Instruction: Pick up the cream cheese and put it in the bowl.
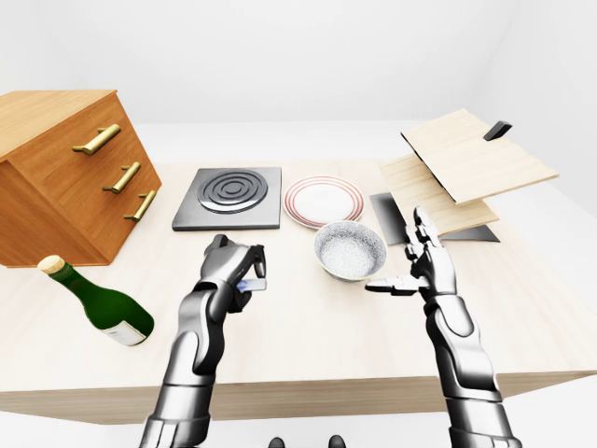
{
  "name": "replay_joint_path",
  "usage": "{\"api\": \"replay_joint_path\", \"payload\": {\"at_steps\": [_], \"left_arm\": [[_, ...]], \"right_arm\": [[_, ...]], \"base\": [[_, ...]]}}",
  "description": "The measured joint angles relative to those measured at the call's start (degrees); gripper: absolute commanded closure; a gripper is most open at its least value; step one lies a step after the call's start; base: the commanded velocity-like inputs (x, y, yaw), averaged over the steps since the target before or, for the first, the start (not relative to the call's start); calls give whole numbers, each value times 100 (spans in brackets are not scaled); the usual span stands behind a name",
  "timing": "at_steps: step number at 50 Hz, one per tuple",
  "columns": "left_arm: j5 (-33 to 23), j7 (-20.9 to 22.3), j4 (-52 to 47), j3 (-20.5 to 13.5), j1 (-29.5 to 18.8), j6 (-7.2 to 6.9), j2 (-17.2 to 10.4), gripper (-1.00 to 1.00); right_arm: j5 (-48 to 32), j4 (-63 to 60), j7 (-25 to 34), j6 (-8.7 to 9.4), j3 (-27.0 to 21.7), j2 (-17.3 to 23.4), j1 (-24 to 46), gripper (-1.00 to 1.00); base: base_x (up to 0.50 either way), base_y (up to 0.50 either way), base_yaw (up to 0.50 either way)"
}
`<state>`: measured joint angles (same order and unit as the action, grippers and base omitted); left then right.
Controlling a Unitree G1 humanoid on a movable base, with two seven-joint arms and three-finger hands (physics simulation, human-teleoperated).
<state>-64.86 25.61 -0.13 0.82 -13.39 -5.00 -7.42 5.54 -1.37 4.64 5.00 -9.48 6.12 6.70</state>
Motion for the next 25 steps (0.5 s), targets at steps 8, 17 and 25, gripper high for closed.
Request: {"api": "replay_joint_path", "payload": {"at_steps": [8,17,25], "left_arm": [[-347,442,-187,163,-577,0,215,100],[-725,1069,-226,347,-1482,0,552,100],[-895,1328,160,445,-2409,0,829,100]], "right_arm": [[167,52,135,0,-145,-13,-279,-100],[332,106,269,-29,-267,-35,-550,-100],[428,23,340,-31,-340,-53,-715,-100]], "base": [[0,0,0],[0,0,0],[0,0,0]]}}
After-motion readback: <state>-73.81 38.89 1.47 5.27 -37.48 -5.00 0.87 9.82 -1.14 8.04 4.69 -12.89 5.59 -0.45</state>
